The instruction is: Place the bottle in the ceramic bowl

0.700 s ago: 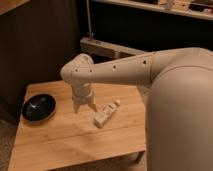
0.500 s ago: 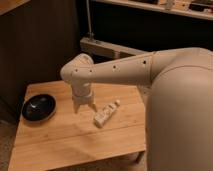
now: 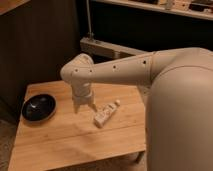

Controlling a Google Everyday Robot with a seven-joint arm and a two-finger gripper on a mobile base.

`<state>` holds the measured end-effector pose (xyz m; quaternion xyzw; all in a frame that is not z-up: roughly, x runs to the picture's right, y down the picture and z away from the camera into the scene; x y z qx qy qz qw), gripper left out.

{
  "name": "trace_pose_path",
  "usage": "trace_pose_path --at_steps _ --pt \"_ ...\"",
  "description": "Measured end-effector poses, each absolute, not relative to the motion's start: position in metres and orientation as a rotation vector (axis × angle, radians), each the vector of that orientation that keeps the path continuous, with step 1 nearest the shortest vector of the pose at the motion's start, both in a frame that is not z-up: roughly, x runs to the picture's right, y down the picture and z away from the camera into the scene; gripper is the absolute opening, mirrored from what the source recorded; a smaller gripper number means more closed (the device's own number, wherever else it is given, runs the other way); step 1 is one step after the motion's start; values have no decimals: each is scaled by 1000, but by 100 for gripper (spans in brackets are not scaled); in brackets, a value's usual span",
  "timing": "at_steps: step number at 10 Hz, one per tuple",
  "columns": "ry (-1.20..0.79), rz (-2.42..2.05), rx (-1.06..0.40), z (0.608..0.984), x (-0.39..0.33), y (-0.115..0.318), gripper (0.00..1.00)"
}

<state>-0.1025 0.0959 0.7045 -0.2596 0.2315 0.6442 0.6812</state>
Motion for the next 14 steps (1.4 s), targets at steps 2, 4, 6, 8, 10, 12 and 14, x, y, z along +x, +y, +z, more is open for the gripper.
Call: trace_pose_path --at_steps 2,4,6,8,10,12,14 --pt "519 1446 -583 705 -103 96 65" --pt "519 1446 -583 705 -103 96 65" --pt "519 1446 -583 705 -103 96 65" --pt "519 1446 -583 704 -102 96 65" --pt "520 1446 -582 704 -102 96 65" --pt "519 1447 -585 705 -102 96 65" --pt "549 1487 -565 707 -96 96 65"
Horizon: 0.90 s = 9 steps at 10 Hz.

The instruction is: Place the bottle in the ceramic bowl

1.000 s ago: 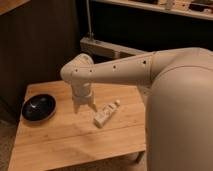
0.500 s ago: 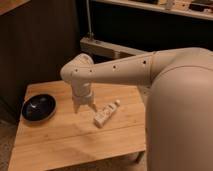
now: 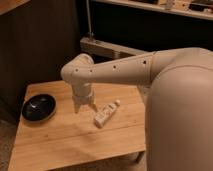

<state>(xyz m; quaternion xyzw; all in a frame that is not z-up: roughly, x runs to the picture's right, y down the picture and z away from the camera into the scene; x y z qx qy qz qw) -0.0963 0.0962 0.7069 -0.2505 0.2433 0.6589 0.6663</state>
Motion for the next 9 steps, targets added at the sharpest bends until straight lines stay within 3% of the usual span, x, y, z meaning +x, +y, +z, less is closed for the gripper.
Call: trace_pose_path --at_steps 4,9 --pt "681 1790 -404 729 -25 81 65" --pt "674 2017 -503 765 20 99 65"
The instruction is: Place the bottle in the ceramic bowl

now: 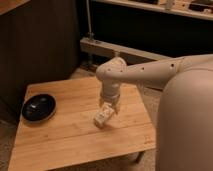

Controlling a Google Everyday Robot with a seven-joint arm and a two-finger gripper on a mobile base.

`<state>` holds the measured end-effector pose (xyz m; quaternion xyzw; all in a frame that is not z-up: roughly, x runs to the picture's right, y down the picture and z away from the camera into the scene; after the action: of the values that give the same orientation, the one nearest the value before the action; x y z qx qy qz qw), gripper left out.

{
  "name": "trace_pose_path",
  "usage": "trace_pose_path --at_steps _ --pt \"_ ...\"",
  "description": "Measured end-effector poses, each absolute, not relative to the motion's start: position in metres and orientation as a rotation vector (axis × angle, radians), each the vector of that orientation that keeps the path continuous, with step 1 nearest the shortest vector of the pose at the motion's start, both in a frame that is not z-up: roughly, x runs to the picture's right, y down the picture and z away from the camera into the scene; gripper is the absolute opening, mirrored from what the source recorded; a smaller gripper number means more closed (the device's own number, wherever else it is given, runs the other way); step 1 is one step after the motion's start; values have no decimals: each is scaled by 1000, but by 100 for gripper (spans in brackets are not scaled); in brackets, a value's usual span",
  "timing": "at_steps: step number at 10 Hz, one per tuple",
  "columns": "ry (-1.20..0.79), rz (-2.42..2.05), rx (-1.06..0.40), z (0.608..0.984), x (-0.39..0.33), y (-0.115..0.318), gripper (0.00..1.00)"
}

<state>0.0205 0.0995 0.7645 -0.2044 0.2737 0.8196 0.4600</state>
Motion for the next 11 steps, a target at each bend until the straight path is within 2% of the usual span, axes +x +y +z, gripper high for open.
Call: trace_pose_path --at_steps 5,11 --pt "692 2083 -578 799 25 124 65" --pt "695 2074 -611 811 20 127 65"
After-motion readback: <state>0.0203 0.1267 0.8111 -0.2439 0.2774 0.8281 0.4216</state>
